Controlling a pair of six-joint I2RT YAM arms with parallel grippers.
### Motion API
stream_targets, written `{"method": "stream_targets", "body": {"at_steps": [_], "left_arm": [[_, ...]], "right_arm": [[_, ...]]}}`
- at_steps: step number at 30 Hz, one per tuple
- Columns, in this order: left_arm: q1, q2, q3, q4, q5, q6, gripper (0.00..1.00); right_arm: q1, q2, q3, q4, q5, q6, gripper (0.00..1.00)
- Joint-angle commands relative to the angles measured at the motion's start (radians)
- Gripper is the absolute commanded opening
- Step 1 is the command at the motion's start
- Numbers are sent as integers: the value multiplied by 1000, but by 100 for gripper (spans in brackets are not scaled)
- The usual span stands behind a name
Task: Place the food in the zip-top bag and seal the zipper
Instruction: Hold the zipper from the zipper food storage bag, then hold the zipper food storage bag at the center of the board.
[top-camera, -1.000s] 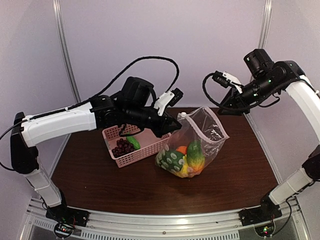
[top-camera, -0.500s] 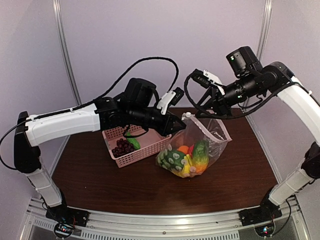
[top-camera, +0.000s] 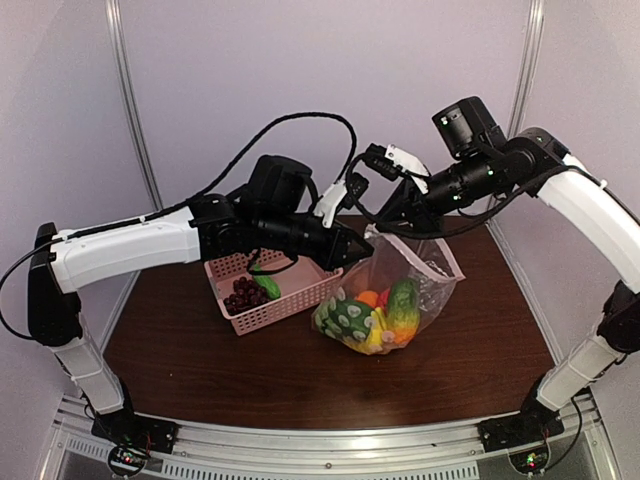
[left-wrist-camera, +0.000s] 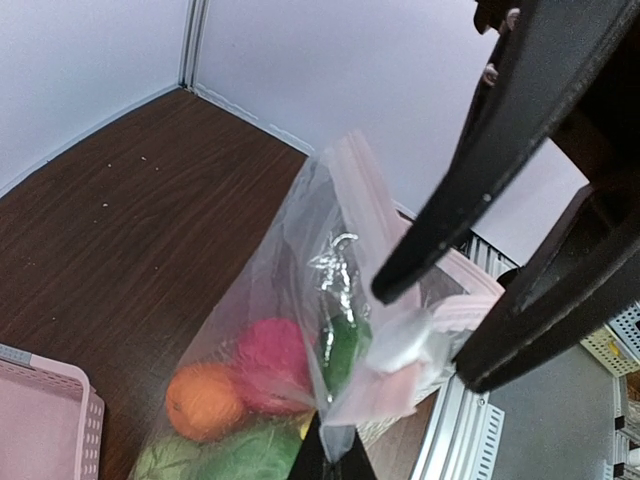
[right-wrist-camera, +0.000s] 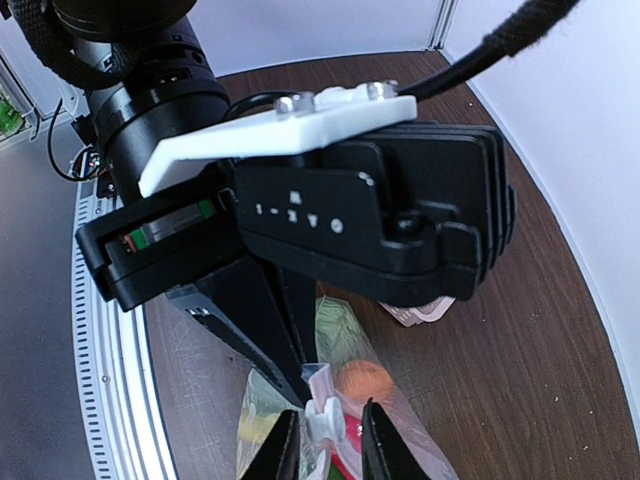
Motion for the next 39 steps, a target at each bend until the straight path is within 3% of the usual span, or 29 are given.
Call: {"method": "stream_targets", "body": {"at_steps": [1, 7, 11, 15, 16, 17, 18, 22, 30, 39], "left_arm": [[4, -37, -7, 84, 18, -6, 0], [4, -42, -15, 89, 13, -3, 0], [4, -46, -21, 91, 1, -3, 0], [4, -49, -27, 91, -13, 4, 0], [5, -48, -26, 91, -17, 12, 2], [6, -51, -27, 92, -27, 19, 16], [5, -55, -30, 97, -35, 32, 22], [8, -70, -64, 156, -13, 100, 28], [15, -47, -66, 177, 55, 159, 23], [18, -48, -74, 177, 104, 186, 3]], "right_arm": [[10, 11, -13, 19, 54, 9, 24], [13, 17, -16, 18, 67, 11, 23], [15, 19, -17, 9, 66, 6, 16], [15, 16, -25, 2, 54, -1, 2], [15, 13, -24, -2, 48, -4, 0], [17, 11, -23, -8, 40, -11, 0], [17, 8, -22, -18, 32, -15, 0], [20, -2, -23, -40, 12, -31, 0], [24, -14, -30, -54, -16, -37, 0], [24, -15, -23, -61, -13, -44, 0]]}}
